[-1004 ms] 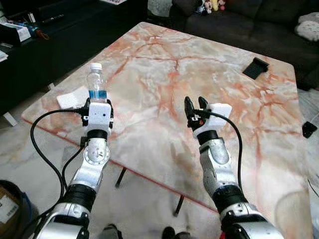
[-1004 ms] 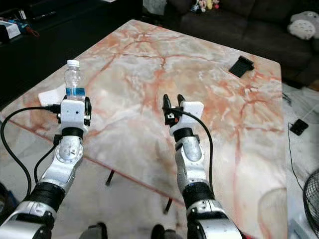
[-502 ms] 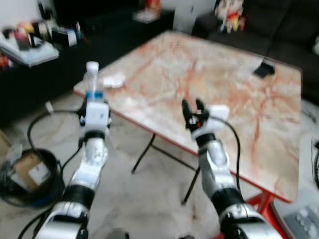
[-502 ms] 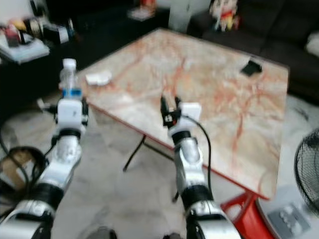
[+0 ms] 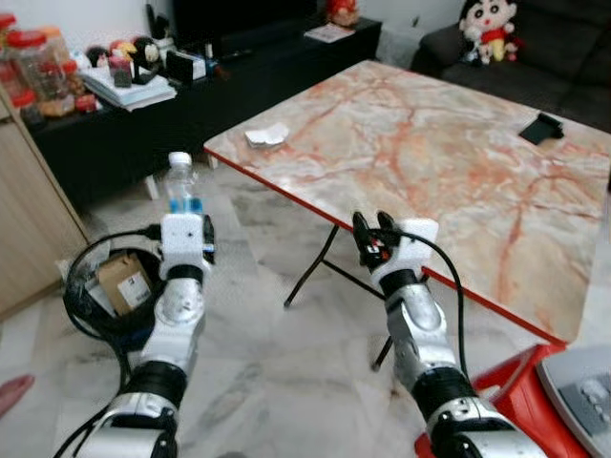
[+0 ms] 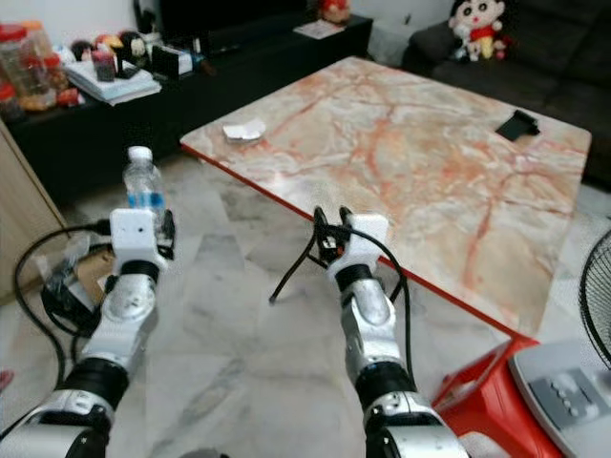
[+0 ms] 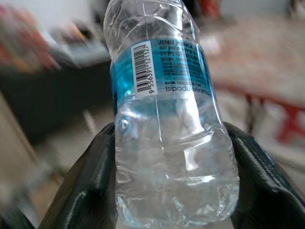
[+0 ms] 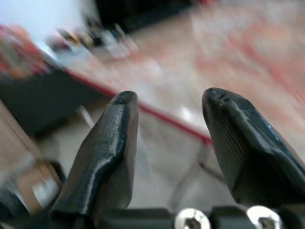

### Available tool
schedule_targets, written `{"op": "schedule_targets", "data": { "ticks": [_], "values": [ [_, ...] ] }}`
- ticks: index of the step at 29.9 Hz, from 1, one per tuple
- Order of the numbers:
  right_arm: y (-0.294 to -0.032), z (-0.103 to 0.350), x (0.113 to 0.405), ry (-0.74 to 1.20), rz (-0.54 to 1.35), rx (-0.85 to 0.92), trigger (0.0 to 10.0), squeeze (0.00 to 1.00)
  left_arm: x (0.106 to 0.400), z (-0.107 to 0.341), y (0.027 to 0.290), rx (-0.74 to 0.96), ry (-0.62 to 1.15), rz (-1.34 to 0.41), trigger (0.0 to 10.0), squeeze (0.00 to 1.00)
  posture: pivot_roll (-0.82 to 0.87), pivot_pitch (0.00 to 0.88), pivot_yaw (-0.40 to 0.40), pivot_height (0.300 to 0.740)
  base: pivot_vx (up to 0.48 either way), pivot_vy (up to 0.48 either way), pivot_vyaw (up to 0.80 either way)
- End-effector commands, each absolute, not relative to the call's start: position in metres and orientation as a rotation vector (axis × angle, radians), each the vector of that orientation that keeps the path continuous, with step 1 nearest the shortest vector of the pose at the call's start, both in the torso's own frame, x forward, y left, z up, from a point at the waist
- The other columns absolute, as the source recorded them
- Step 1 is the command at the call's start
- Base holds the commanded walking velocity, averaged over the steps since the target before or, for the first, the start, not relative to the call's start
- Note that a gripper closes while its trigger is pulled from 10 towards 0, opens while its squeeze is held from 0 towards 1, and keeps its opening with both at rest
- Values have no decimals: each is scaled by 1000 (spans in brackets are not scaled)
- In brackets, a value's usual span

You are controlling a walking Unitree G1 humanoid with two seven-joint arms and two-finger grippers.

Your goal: Picking trash to rubbish bin

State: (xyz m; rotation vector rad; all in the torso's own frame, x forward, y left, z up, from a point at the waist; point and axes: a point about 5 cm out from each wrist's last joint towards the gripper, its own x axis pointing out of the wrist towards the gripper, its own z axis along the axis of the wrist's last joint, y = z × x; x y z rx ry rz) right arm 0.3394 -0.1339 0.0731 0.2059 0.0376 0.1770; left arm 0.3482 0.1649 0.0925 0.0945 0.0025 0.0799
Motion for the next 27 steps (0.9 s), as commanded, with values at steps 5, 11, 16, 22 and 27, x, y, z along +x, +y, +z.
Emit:
{"op": "schedule_targets", "data": {
  "ticks": [5,11,16,22,27],
  "values": [
    [-169,7,299,387,59,152,10000,0,318,25,160,248,350,-69,10000,0,68,97,-106,740,0,0,0],
    [-181,-30,263,588,25,112,10000,0,289,-10,170,225,550,-39,10000,0,62,96,-104,740,0,0,0],
    [-190,-56,227,743,-5,92,10000,0,261,-36,176,236,687,-29,10000,0,69,108,-108,740,0,0,0],
    [-195,-67,210,802,-33,82,10000,0,239,-53,175,298,785,-85,10000,0,72,121,-106,740,0,0,523],
    [-195,-67,210,812,-45,85,10000,0,232,-58,173,345,815,-109,10000,0,70,124,-106,740,0,0,794]
  ]
}}
